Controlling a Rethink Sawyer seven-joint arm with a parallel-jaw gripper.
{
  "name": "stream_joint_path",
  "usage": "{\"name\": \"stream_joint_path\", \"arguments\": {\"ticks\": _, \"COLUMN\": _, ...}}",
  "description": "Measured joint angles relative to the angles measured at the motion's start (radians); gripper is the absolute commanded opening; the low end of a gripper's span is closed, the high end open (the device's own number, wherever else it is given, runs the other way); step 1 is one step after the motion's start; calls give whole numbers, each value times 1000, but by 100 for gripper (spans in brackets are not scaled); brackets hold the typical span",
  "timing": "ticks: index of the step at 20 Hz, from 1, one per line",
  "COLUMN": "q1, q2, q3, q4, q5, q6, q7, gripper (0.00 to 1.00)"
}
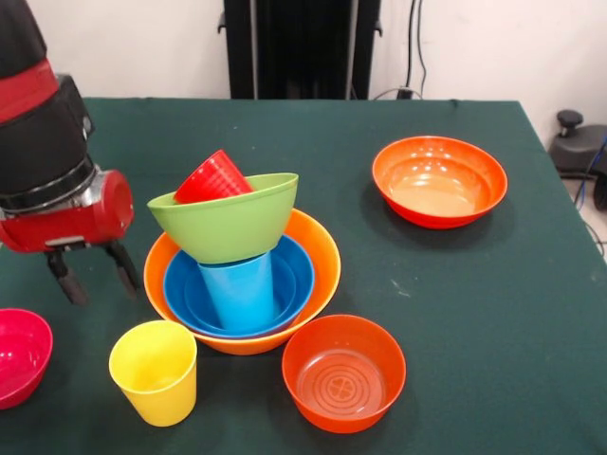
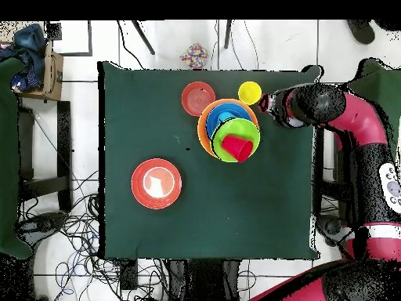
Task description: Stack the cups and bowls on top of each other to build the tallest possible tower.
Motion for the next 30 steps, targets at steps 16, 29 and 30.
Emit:
{"name": "stream_joint_path", "arguments": {"ticks": 16, "q1": 29, "q2": 43, "q3": -49, "q4": -35, "q5": -9, "q6": -27, "q7": 0, "gripper": 100}}
{"name": "stream_joint_path", "arguments": {"ticks": 29, "q1": 50, "q2": 58, "q3": -54, "q4": -86, "q5": -9, "q6": -27, "q7": 0, "gripper": 100}}
{"name": "stream_joint_path", "arguments": {"ticks": 30, "q1": 50, "q2": 59, "q3": -54, "q4": -89, "q5": -9, "q6": -27, "q7": 0, "gripper": 100}}
